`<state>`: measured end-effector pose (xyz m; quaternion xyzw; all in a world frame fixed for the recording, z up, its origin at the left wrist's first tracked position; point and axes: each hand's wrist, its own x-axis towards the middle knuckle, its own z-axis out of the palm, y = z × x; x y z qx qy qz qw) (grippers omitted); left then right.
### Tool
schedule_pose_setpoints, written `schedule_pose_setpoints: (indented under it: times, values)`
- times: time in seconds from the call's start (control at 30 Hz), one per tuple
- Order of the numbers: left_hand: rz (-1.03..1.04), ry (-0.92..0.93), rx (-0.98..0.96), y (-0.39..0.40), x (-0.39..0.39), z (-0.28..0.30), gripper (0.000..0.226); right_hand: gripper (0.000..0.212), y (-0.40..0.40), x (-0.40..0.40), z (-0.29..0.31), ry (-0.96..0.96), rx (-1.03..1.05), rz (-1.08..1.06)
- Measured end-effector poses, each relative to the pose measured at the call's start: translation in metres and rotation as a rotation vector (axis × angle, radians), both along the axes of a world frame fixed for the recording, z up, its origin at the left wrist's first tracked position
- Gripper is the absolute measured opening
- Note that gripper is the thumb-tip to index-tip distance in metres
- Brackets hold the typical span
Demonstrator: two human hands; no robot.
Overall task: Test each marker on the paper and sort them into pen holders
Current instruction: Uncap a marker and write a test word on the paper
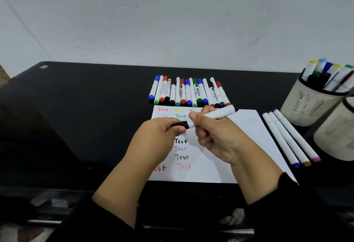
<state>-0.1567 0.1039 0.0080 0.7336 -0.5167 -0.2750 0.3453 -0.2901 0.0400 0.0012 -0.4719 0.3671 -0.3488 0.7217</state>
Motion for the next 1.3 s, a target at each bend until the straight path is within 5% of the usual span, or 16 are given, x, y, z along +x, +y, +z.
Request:
schedule_pose_setpoints:
  times: [0.43, 0.77, 0.87, 1.03, 1.13, 1.3]
  values:
    - [-0.042, -0.151, 0.015, 0.003, 0.001, 0.006, 0.017, 0.036, 0.007, 0.005, 0.004, 0.012, 0.068, -0.050]
    - [-0.051, -0.308, 0.066, 0.007, 0.023, 0.001, 0.029, 0.010, 0.004, -0.012, -0.008, 0.016, 0.154, -0.177]
    - [-0.063, -0.320, 0.059, 0.009, 0.022, -0.003, 0.028, 0.009, 0.000, -0.024, -0.007, 0.224, -0.030, -0.155]
    - [-0.073, -0.293, 0.001, 0.006, 0.015, -0.006, 0.024, 0.004, -0.002, -0.037, 0.000, 0.817, -0.668, -0.042]
    - [-0.093, -0.250, -0.087, 0.005, 0.003, -0.006, 0.019, 0.026, 0.000, -0.038, 0.002, 1.095, -0.994, 0.057]
    - [-0.024, -0.067, -0.202, 0.005, -0.021, 0.005, 0.029, 0.031, 0.010, -0.047, 0.016, 1.149, -1.206, -0.094]
